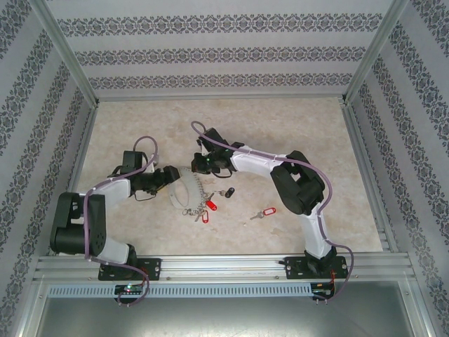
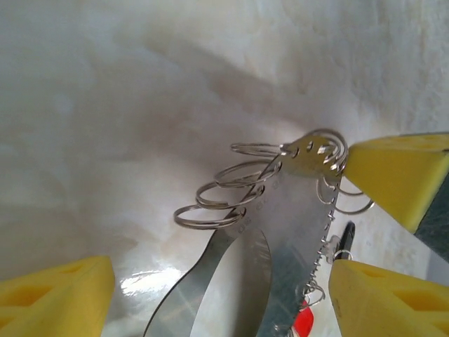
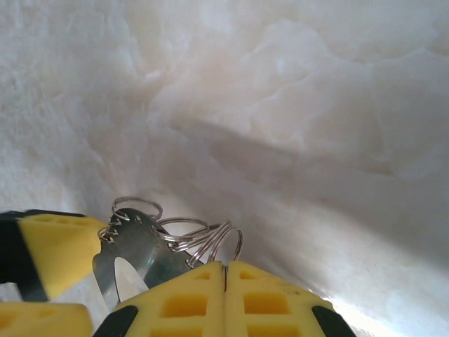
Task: Put the keys on the keyring
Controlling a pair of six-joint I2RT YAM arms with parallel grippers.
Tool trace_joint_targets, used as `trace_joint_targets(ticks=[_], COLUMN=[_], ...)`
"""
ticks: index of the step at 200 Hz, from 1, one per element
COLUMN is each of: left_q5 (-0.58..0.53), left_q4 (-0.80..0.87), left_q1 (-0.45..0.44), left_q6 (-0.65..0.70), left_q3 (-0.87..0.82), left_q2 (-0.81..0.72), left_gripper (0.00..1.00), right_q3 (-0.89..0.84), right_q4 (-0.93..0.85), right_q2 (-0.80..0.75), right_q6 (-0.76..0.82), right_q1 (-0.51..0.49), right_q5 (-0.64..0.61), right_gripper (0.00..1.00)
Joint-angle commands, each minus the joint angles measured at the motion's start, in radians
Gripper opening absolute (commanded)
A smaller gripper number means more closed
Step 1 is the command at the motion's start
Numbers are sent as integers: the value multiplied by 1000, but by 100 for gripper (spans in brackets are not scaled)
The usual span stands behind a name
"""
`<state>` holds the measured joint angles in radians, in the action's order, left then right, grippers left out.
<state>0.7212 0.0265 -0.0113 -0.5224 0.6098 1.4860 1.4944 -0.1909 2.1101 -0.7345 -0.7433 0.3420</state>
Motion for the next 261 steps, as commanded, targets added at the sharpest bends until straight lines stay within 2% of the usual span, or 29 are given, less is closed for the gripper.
trace_joint_targets(ticks=[1,34,56,73,96,114,131,143,163,185,192,209,231,244,261], left_q5=[131,136,133,120,91,53,40,34,27,24,27,33,-47,-70,-64], left_q4=[-123,-136,-152,-155,-123,-64,4,94,259,549,644,878,1127,1187,1183], left_q1=[5,5,5,5,5,5,5,4,-3,-20,-29,-64,-150,-187,-225], left_q6=[-9,-18,-33,-50,-50,-44,-31,-7,61,192,252,430,633,692,738], left_q3=[-32,-53,-77,-91,-94,-78,-46,-1,111,329,406,597,826,940,1031], left_q2=[40,45,18,-19,-91,-155,-221,-273,-366,-414,-412,-371,-300,-267,-242], left_gripper=[79,72,61,47,32,10,0,0,0,0,0,0,0,0,0], right_q3=[-27,-40,-40,-56,-68,-78,-95,-116,-170,-276,-306,-378,-474,-544,-634], right_q4=[93,118,99,109,108,113,126,154,185,220,219,222,264,325,381], right_q2=[-23,-16,-9,-9,-6,-12,-35,-66,-156,-328,-388,-534,-713,-810,-920], right_q6=[-40,-65,-79,-92,-108,-105,-84,-60,-28,17,42,124,247,352,517], right_q1=[-4,3,8,13,22,25,26,29,44,81,96,143,186,193,194], right_q5=[39,44,29,25,23,27,34,48,50,1,-18,-35,-70,-82,-53], right_gripper=[0,0,0,0,0,0,4,12,35,55,58,59,58,58,60])
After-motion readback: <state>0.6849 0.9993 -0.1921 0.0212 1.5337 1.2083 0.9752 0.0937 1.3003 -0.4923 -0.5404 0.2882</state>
